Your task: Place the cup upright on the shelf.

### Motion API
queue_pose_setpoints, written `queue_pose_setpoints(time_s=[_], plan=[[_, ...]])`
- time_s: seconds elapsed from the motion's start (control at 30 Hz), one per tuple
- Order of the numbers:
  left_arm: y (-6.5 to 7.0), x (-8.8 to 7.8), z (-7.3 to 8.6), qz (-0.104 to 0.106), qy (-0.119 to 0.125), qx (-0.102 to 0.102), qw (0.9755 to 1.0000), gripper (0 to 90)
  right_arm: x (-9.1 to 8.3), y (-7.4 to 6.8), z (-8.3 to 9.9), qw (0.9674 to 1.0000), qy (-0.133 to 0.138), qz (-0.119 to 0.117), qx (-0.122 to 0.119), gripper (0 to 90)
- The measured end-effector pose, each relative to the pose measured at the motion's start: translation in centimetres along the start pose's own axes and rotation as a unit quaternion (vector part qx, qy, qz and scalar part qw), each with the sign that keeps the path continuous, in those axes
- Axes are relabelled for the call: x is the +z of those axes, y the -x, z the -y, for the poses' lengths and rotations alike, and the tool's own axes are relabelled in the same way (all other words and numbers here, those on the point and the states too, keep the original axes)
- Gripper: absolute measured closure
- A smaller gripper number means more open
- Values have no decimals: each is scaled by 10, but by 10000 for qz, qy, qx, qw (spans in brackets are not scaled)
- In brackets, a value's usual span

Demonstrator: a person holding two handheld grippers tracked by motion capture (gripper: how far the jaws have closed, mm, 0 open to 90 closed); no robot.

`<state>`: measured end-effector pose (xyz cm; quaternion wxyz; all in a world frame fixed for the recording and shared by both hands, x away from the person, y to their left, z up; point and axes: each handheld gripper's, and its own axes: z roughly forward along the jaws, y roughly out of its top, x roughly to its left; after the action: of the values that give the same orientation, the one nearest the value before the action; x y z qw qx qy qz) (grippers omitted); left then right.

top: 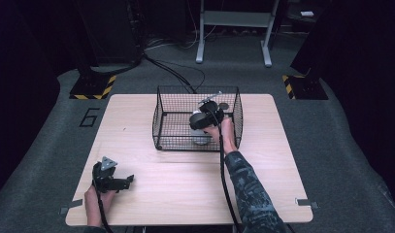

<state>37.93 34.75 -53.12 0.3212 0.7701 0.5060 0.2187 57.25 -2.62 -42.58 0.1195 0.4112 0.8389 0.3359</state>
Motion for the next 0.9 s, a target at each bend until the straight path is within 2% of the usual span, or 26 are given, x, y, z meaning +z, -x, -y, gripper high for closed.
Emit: queue_pose_setpoints(time_s=[0.23, 0.27, 0.4, 0.8, 0.9], plan=[[0, 0, 0, 6, -18, 6, 10000, 5, -2, -4, 4, 9999, 3, 76, -74, 56], [0, 0, 0, 7, 22, -43, 10000, 5, -2, -3, 5, 9999, 8, 70, -93, 55], [1, 1, 0, -14, 75, -51, 10000, 5, -4, -3, 8, 9999, 68, 69, 56, 54], [1, 1, 0, -23, 79, -48, 10000, 5, -5, -1, 12, 9998, 166, 3, 104, 50], [1, 1, 0, -23, 76, -52, 10000, 5, -7, 1, 13, 9997, 174, -98, 113, 33]])
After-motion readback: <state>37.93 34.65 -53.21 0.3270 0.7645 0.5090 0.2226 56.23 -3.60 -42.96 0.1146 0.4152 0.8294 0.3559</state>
